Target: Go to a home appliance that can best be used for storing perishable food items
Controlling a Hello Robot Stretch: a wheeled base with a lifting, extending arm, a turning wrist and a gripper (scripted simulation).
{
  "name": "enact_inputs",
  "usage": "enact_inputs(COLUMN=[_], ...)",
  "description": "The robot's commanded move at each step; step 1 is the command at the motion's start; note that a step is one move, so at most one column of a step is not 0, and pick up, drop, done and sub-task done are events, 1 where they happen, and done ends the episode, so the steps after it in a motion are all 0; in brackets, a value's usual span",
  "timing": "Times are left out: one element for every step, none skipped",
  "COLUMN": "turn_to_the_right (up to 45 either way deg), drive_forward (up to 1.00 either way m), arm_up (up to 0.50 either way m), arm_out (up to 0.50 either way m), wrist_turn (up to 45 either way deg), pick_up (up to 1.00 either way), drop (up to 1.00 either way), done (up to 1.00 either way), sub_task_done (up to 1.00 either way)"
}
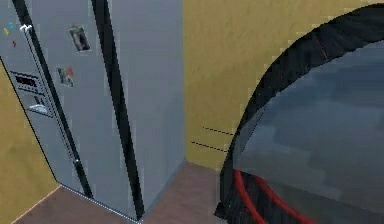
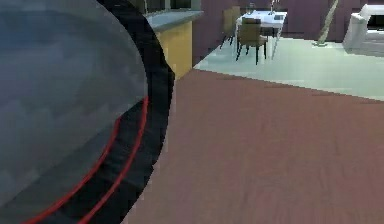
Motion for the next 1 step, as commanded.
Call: enact_inputs(turn_to_the_right=[0.0], drive_forward=[0.05], arm_up=[0.00], arm_out=[0.00], wrist_turn=[0.0], pick_up=[0.00], drop=[0.00], done=[0.00], sub_task_done=[0.00])
